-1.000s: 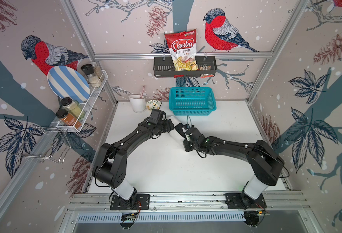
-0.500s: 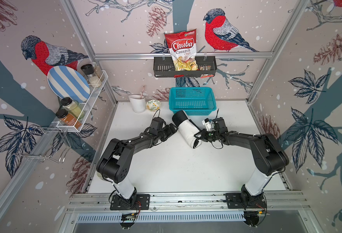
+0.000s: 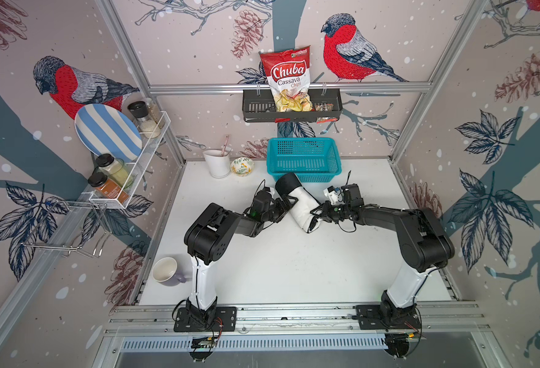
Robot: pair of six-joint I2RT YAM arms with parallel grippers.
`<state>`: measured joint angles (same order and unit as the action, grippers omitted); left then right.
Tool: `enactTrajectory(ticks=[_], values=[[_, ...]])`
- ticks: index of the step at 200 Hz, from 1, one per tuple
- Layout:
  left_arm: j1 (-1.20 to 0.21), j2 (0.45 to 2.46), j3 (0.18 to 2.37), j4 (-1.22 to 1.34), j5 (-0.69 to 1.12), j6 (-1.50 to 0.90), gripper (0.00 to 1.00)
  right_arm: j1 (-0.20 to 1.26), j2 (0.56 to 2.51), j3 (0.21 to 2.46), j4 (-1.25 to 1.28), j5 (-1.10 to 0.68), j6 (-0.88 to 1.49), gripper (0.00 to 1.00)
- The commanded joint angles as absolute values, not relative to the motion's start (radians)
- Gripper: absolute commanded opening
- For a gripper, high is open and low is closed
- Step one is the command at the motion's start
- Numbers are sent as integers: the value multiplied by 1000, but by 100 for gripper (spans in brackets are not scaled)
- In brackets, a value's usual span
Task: Roll up the pillowcase
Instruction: Roll the pillowcase at the center of the board, then pick up the pillowcase at the center of the board.
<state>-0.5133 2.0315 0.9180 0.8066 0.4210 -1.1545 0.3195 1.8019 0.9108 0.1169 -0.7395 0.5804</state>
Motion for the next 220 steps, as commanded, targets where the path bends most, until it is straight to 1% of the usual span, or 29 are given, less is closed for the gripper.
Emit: enactTrajectory(ticks=[1,40,80,88,97,104,111,117,121,127,135,142,152,156,158,160,161,163,168,198,220], values=[[-523,2074,933,1007,442,-1183,95,324,1810,913,43,-699,551,1],[-554,2164,987,1122,475,-1208,93,344,1834,941,25,-689,545,2],[-567,2236,992,1220,523,-1234,83,358,1848,969,10,-681,540,2],[-567,2250,992,1247,529,-1245,79,358,1850,971,6,-680,540,2],[-568,2261,992,1281,537,-1258,72,358,1845,973,3,-677,540,3],[-568,2270,992,1303,540,-1267,64,358,1841,973,1,-673,540,4],[-568,2273,992,1324,539,-1276,54,358,1833,971,0,-667,540,7],[-568,2273,989,1342,535,-1283,44,358,1824,970,0,-659,540,12],[-567,2271,984,1350,529,-1290,39,359,1817,968,1,-654,542,17],[-566,2267,972,1370,513,-1299,37,356,1804,964,3,-647,546,29],[-564,2254,956,1393,502,-1307,36,352,1780,957,8,-637,550,41],[-562,2242,944,1402,491,-1314,35,351,1760,956,6,-627,549,47],[-558,2210,919,1417,470,-1321,34,345,1726,952,2,-609,549,60],[-558,2198,910,1424,465,-1325,33,342,1709,949,3,-602,549,72],[-558,2193,906,1424,461,-1326,34,340,1701,948,2,-598,548,76],[-557,2183,901,1424,458,-1328,34,336,1691,945,2,-593,549,90],[-557,2178,898,1426,458,-1329,33,335,1685,944,2,-591,549,95],[-556,2171,893,1425,452,-1329,34,333,1676,942,2,-585,550,99],[-556,2151,882,1427,447,-1332,34,327,1652,934,4,-570,550,100],[-555,2034,845,1397,390,-1327,35,289,1498,904,-15,-432,546,100],[-550,1990,897,1332,358,-1322,33,261,1359,863,-12,-285,566,100]])
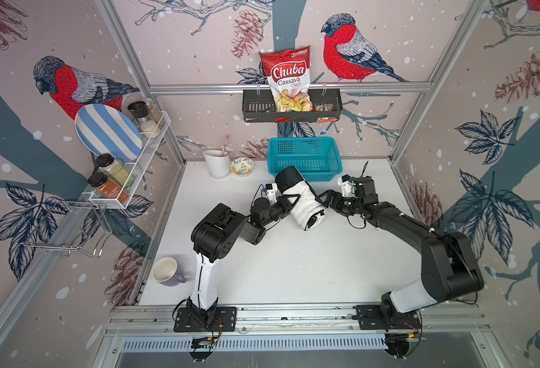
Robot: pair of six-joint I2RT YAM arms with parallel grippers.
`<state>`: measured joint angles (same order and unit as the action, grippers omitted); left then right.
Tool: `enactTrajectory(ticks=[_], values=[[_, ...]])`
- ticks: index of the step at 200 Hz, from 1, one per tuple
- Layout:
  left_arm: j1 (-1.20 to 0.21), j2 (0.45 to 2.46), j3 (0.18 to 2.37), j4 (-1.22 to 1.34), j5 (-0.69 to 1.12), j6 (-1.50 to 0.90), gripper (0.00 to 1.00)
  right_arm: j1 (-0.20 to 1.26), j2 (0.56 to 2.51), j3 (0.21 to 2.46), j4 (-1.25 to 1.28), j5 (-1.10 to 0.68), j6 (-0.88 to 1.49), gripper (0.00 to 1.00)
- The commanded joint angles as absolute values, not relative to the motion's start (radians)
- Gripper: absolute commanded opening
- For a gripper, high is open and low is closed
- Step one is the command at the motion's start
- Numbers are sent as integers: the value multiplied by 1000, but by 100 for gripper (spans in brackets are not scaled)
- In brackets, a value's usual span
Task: Roll up the pillowcase
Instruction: Pick up the pillowcase at the center of the board, then place the pillowcase in the bin.
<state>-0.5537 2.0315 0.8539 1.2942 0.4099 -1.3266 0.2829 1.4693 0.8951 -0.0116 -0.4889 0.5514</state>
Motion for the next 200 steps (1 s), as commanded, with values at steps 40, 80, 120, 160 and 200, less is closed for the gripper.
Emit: enactTrajectory(ticks=[40,80,120,160,200], values=[[-536,2020,1102,1219,296,-1313,33,238,1171,840,-53,-148,565,100],[-521,2135,1360,1063,220,-1347,34,232,1040,796,-76,-102,569,100],[-515,2293,1596,1022,105,-1399,34,229,956,755,-89,-69,570,100],[-530,2444,1807,988,-20,-1450,33,226,940,721,-69,-69,586,100],[-556,2559,2005,880,-90,-1453,35,224,924,700,-86,-66,588,100]])
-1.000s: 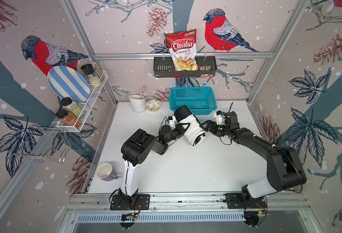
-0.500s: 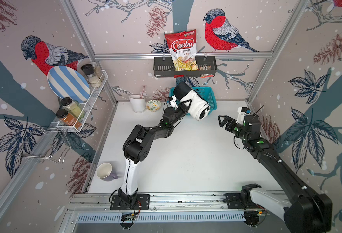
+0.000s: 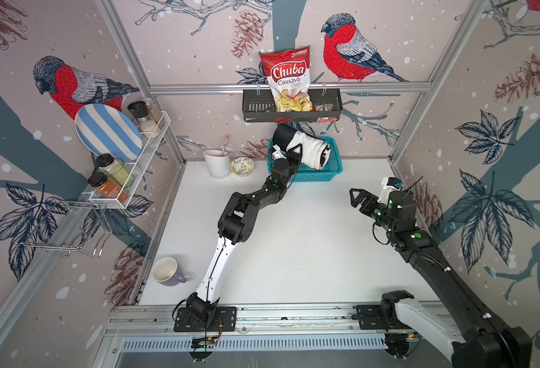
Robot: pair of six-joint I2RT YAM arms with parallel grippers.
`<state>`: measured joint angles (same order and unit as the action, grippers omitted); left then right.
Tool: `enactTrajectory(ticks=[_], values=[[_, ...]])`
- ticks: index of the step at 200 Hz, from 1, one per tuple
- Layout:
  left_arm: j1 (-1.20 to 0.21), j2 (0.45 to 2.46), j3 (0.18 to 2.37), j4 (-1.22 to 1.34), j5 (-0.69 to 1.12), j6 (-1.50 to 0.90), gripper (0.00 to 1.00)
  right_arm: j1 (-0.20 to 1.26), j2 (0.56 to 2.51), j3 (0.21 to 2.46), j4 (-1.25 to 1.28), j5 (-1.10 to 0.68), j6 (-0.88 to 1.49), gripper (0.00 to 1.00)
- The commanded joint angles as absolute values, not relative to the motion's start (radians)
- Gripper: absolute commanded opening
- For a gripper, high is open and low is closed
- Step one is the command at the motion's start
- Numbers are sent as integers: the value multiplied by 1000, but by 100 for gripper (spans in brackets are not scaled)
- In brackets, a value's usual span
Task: Roll up the pillowcase
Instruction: Place the pillowcase in the bin.
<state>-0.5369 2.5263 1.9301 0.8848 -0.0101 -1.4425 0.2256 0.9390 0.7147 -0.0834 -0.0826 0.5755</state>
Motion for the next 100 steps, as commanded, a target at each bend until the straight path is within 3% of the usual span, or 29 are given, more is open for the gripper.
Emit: enactTrajectory(ticks=[1,72,80,100], values=[[-556,2561,2007,879,-94,-1454,35,224,924,700,-87,-66,588,100],[-566,2733,2307,612,-192,-1505,36,187,863,662,-131,-67,594,100],[-564,2738,2306,599,-203,-1514,40,179,856,664,-139,-68,592,100],[-557,2755,2308,579,-206,-1549,69,156,840,669,-162,-73,594,100]])
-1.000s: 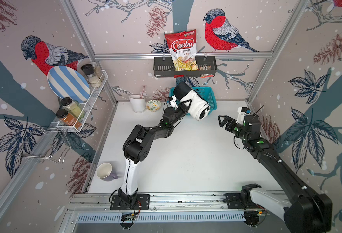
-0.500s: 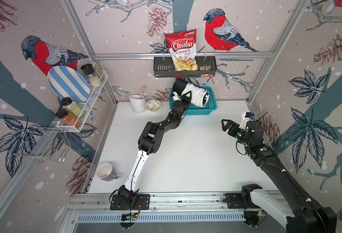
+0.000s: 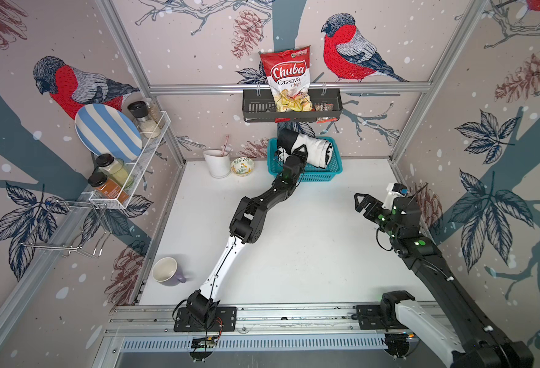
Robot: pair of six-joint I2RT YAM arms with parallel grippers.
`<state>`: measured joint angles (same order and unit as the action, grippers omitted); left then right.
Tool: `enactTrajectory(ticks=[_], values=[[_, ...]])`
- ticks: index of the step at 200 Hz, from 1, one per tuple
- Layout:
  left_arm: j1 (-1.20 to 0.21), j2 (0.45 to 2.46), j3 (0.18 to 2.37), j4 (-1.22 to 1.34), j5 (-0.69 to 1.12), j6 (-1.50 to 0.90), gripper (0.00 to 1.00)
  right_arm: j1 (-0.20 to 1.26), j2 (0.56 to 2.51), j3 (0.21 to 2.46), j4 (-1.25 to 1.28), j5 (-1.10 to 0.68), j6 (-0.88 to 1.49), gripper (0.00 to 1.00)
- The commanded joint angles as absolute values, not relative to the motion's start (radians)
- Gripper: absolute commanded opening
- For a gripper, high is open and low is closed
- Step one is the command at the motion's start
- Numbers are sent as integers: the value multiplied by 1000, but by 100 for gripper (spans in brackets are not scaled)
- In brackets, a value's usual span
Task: Roll up the pillowcase
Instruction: Place the pillowcase in the bin.
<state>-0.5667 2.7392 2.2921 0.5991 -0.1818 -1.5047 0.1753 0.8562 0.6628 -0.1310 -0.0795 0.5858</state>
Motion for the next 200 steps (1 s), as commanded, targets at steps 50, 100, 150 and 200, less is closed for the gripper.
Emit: enactTrajectory(ticks=[50,100,150,200], values=[[-549,2793,2310,581,-199,-1650,98,117,815,672,-185,-81,595,100],[-549,2740,2250,573,-194,-1671,98,106,805,667,-185,-80,598,100],[-555,2593,2155,374,-205,-1773,98,95,793,657,-169,-75,599,100],[-552,2518,2189,66,-128,-1908,98,86,777,649,-146,-83,597,100]])
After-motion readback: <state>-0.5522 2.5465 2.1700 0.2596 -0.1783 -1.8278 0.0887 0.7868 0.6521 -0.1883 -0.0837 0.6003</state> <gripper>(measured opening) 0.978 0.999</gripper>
